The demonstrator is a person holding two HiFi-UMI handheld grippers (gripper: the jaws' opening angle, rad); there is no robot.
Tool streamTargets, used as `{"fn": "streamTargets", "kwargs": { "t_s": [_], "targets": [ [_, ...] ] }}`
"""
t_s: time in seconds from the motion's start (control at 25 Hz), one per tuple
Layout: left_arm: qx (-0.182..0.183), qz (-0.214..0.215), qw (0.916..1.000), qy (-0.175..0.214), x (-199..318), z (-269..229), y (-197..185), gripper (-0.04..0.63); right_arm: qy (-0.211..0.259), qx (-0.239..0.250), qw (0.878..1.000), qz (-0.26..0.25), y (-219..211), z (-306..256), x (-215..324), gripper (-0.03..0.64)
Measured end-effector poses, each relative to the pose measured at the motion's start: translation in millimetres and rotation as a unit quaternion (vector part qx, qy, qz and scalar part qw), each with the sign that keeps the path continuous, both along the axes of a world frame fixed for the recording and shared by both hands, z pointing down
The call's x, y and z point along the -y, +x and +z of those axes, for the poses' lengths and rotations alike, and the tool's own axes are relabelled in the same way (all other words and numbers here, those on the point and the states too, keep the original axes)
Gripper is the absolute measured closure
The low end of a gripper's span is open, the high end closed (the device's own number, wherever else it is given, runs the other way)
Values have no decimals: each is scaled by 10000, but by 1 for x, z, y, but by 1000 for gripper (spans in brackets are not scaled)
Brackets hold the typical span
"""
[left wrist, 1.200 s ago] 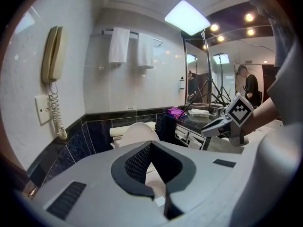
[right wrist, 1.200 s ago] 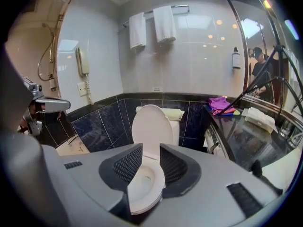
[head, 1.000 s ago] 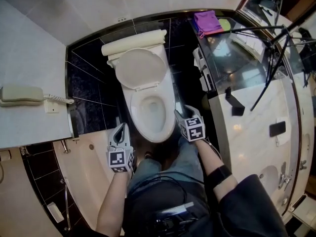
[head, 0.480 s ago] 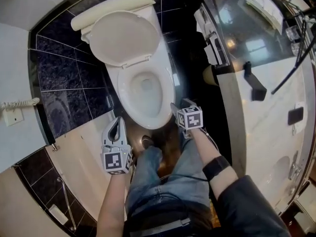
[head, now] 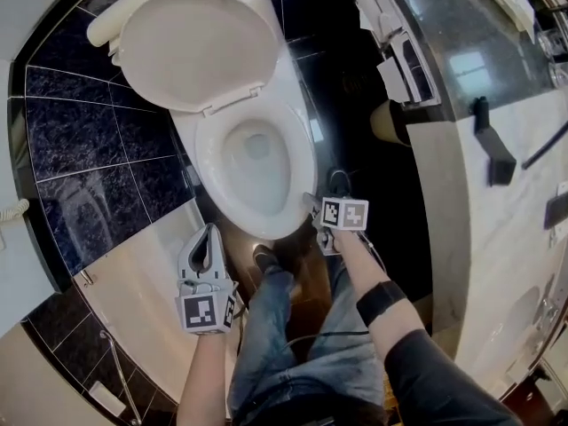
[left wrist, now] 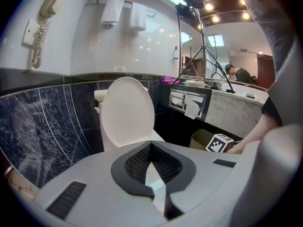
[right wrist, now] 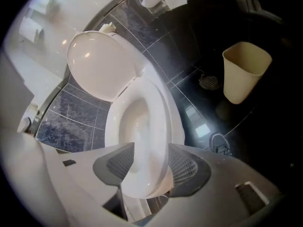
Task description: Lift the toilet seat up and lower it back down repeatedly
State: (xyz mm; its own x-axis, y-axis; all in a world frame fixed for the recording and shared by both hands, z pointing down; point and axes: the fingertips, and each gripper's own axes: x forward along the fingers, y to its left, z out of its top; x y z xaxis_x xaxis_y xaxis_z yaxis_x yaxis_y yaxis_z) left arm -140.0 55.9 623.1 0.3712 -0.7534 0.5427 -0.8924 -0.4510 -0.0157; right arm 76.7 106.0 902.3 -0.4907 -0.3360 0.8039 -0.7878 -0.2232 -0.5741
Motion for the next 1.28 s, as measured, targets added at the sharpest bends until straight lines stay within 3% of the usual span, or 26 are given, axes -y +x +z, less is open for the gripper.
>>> {"fn": "streamTargets", "kwargs": {
  "t_s": [0.2,0.32,0.76,1.0,1.28],
  "targets": [
    [16,-47,9999,-125,-4,25,-4,595,-190,205,9991,308,-6,36,-10,371],
    [33,-67,9998,-176,-6,33,-7,595,-206,340,9980,489,-8,46,-11,405],
    [-2,-216,9990,-382,-15,53,-11,595,-215,507,9945,888,-9,46,-6,462],
    [-31,-177,9988,-465,-18,61,-5,595,-275,817,9857,1449,-7,43,-1,469],
    [-38,-151,9983,-556,-19,60,-1,595,-300,952,9856,1368,-6,30,-3,477]
  ]
}}
